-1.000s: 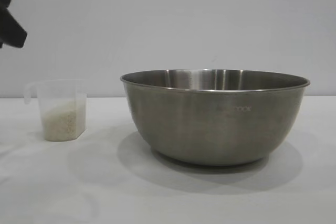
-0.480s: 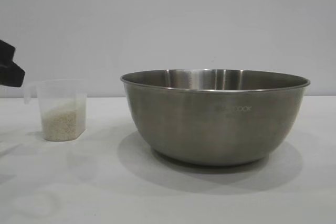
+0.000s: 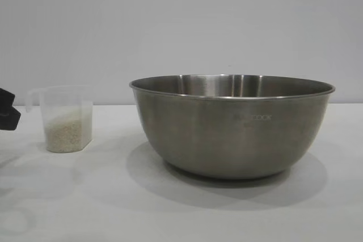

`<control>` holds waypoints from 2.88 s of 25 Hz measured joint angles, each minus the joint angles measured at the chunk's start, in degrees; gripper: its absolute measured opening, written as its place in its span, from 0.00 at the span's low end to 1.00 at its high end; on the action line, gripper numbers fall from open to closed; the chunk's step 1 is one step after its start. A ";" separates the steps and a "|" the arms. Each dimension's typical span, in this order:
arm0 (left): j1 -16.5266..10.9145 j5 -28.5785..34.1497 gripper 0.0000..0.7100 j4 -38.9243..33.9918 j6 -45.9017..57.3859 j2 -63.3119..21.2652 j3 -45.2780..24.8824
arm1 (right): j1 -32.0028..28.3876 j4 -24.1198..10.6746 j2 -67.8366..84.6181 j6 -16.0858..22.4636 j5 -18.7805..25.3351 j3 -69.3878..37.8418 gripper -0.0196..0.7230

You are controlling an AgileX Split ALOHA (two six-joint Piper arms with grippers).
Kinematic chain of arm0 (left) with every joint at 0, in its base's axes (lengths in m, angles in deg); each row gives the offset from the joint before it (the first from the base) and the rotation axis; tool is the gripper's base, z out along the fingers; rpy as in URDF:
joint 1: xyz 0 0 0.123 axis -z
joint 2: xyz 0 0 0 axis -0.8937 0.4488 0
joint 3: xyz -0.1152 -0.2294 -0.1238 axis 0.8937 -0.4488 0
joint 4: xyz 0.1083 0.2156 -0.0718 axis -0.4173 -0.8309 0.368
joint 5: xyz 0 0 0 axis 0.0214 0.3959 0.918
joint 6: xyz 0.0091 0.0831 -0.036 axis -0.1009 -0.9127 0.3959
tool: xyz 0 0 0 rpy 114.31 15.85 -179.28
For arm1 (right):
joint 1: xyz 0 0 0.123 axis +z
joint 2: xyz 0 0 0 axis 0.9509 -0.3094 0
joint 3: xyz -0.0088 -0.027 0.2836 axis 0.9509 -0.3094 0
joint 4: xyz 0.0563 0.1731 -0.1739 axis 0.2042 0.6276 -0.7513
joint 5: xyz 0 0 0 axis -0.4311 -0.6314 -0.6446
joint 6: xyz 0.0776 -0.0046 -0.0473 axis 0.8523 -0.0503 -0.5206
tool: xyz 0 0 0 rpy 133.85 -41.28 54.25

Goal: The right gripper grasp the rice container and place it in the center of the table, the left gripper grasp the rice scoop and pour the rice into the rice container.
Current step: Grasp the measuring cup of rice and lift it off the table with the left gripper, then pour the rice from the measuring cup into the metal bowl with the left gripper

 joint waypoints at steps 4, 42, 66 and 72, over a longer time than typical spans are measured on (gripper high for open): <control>0.00 -0.15 0.31 1.14 0.00 0.71 0.00 | 0.00 0.00 0.00 0.00 0.00 0.00 0.51; 0.00 0.44 0.00 -0.83 -8.21 7.63 18.78 | 0.00 0.00 0.00 0.00 0.00 0.00 0.51; 12.21 23.55 0.00 -39.28 -69.51 -8.97 36.47 | 0.00 0.00 0.00 0.00 0.00 0.00 0.51; 13.91 26.77 0.00 -47.96 -78.63 -8.97 36.47 | 0.00 0.00 0.00 0.00 0.00 0.00 0.51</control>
